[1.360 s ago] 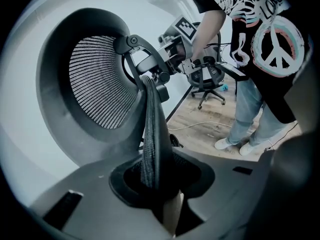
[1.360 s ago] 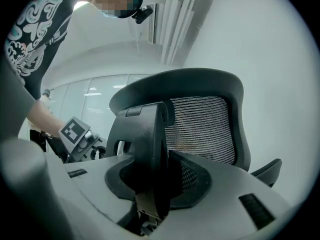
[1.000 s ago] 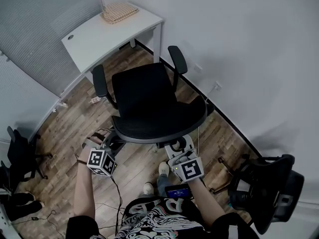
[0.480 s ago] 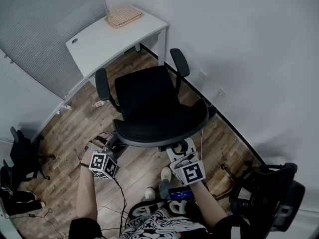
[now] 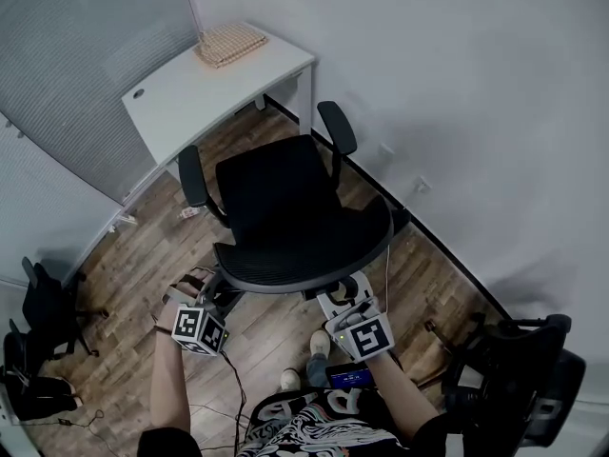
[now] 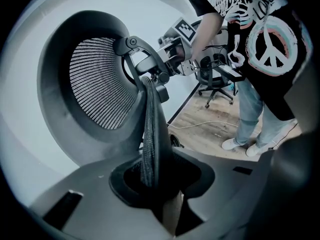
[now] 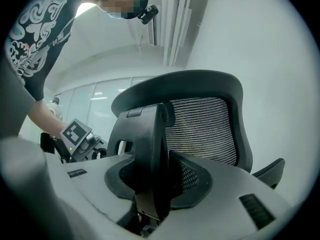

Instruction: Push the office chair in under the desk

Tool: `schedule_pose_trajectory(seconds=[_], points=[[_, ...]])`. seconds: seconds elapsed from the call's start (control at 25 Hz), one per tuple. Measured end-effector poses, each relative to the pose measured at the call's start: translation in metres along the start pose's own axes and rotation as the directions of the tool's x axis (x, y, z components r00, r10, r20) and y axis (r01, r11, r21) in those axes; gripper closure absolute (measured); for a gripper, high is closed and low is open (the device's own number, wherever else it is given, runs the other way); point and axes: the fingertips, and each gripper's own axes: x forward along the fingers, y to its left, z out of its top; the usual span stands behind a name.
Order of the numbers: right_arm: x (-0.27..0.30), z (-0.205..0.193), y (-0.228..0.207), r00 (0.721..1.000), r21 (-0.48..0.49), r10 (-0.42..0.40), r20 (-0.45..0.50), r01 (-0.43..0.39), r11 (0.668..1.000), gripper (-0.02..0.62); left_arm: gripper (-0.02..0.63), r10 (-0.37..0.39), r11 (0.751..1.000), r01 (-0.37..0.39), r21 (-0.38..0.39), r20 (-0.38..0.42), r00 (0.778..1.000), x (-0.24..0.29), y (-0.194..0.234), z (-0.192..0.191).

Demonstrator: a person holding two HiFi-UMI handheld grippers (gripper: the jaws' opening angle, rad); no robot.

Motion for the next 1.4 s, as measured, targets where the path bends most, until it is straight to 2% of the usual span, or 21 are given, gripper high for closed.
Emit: schedule_pose_trajectory(seconds=[0.28,0.52,0.68,1.4], points=[[0.004,0.000,-0.007,1.000,0.008,0.016,-0.012,-0.016,1.000,0.472,0.479,0.002,1.000,-0.002,-0.013,-0.005,1.000,0.005,0.005,0.003],[0.005,0.002,-0.014,0.999,-0.024,0.027,0.021,-0.026,0.999,0.472,0.479,0.011,1.000,-0.011,-0.017,-0.008,1.000,0.007,0.007,0.005],[0.007,-0.001,-0.017,0.999,-0.001,0.035,-0.004,-0.035,0.999,0.472,0.479,0.016,1.000,-0.016,-0.022,-0.014,1.000,0.009,0.008,0.005],[0.014,-0.001,-0.049,0.997,0.009,0.077,0.011,-0.077,0.997,0.471,0.479,0.052,0.997,-0.054,-0.050,-0.043,0.998,0.028,0.018,0.018]])
